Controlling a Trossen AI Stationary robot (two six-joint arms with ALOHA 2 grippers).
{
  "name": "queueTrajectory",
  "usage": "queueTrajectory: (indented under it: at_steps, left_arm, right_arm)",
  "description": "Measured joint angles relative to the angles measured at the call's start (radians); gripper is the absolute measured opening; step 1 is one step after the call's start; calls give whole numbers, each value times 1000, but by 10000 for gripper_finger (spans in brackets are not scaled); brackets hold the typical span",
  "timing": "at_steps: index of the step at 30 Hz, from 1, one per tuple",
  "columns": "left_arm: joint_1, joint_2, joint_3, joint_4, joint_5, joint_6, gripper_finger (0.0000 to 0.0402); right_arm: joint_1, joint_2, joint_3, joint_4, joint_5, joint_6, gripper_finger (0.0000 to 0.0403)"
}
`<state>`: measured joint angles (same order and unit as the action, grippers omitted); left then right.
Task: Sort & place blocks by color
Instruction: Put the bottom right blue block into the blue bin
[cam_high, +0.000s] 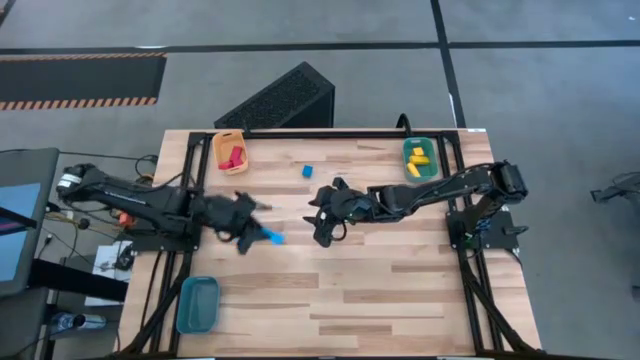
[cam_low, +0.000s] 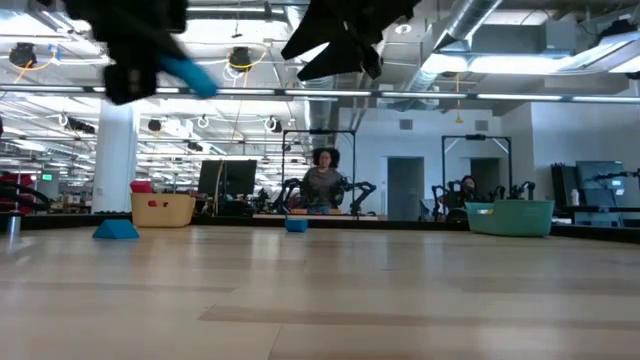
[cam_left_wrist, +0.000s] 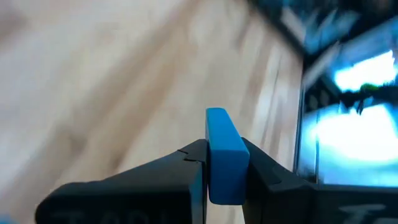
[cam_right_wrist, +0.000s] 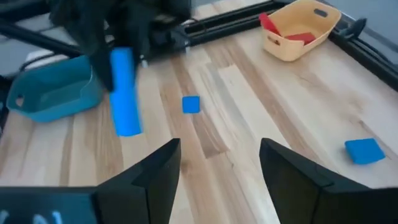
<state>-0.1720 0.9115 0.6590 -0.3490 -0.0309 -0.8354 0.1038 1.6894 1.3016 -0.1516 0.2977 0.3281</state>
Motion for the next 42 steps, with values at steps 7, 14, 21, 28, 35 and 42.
queueTrajectory:
  at_steps: [7,14,21,28,35,42]
  left_arm:
    - [-290,-20,0,-281,58,-208,26]
    - [-576,-10,0,-349,162,-518,26]
    - [-773,6,0,-405,198,-734,26]
    - [-851,92,0,-428,221,-812,32]
    - [-856,211,0,-416,276,-798,32]
    - [-856,265,0,-416,250,-819,62]
  right_arm:
    - [-9,25,-2,0,-3,90,227]
    - [13,122,-1,23,-60,189,223]
    - [52,216,-1,87,-148,249,223]
    - [44,206,-2,81,-146,217,223]
    - [16,202,-1,83,-166,210,223]
    - [16,202,-1,82,-177,184,223]
